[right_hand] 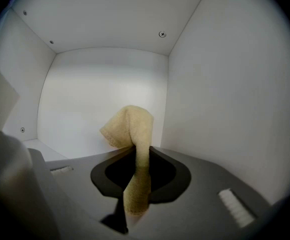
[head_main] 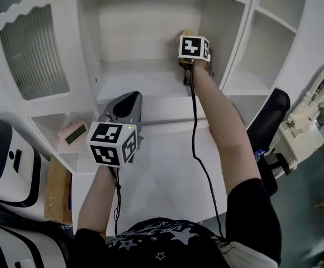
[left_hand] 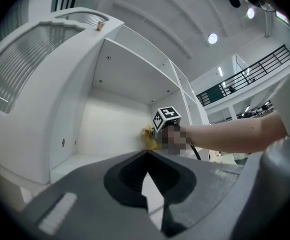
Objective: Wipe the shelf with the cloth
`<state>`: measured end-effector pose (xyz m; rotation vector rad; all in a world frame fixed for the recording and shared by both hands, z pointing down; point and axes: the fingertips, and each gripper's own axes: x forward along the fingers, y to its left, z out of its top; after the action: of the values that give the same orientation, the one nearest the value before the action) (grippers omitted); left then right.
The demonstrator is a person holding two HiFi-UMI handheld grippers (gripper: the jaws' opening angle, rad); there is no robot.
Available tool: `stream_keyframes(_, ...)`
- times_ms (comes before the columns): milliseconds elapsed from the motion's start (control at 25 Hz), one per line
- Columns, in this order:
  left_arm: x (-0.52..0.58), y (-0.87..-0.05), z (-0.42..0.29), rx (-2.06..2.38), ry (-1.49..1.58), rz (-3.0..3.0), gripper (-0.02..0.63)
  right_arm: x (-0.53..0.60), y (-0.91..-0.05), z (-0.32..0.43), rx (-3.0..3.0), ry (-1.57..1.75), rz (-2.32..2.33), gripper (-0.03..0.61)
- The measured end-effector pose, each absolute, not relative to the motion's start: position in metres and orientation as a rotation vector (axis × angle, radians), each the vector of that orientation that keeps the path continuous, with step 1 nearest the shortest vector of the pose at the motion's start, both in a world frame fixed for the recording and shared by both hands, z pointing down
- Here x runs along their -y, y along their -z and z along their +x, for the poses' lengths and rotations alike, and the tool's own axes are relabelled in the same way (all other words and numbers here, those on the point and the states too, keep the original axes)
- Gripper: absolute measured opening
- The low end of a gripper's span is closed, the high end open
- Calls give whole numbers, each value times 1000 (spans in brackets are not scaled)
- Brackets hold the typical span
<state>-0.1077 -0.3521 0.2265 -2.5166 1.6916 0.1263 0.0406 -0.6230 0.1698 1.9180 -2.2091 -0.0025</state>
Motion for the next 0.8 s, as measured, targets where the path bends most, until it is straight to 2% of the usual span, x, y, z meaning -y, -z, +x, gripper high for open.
stream_keyframes(800,354,-218,-107,-1585,-149,-2590,3,603,-67,43,2315,207,2075,81)
